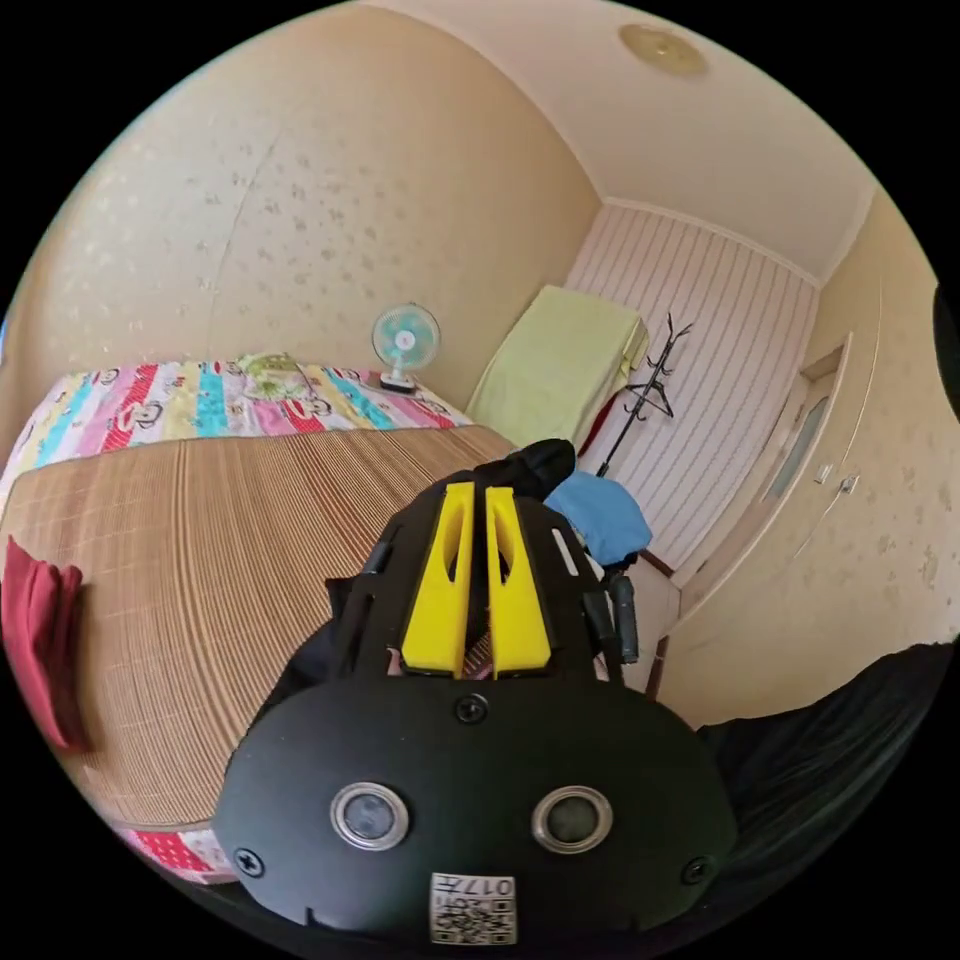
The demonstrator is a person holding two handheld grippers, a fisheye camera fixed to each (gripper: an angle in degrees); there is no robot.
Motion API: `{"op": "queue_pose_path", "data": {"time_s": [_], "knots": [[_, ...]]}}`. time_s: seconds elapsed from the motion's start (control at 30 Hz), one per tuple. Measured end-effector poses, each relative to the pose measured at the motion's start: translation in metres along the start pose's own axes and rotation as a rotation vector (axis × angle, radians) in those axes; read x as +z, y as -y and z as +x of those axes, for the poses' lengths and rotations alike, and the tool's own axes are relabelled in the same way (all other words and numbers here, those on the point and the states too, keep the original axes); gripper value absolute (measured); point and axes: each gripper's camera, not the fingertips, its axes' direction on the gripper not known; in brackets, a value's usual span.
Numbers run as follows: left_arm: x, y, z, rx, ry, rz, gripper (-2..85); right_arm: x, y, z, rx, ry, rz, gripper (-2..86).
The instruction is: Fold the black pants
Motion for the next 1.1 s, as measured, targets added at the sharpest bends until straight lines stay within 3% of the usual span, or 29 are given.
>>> {"op": "queue_pose_path", "data": {"time_s": [0.23, 0.37, 0.63, 0.87, 0.97, 1.03, 1.1], "knots": [[-0.253, 0.018, 0.039, 0.106, 0.097, 0.567, -0.5, -0.15, 0.057, -0.19, -0.443, 0.1, 0.439, 1.2], [-0.333, 0.045, 0.059, 0.154, 0.16, 0.655, -0.5, -0.213, 0.084, -0.299, -0.671, 0.024, 0.647, 1.0], [-0.418, 0.077, 0.089, 0.231, 0.067, 0.756, -0.3, -0.275, 0.097, -0.382, -0.731, 0.029, 0.851, 1.2], [-0.37, 0.082, 0.071, 0.222, 0.257, 0.704, -0.1, -0.184, 0.099, -0.367, -0.665, -0.138, 0.902, 0.9], [-0.305, 0.158, 0.02, 0.152, 0.293, 0.569, 0.3, -0.1, 0.2, -0.378, -0.607, -0.184, 0.744, 1.0], [-0.238, 0.262, -0.028, 0.174, 0.405, 0.478, 1.4, -0.031, 0.293, -0.392, -0.56, -0.229, 0.616, 1.1], [-0.184, 0.336, -0.081, 0.155, 0.492, 0.364, 3.9, 0.07, 0.394, -0.385, -0.455, -0.389, 0.366, 1.2]]}}
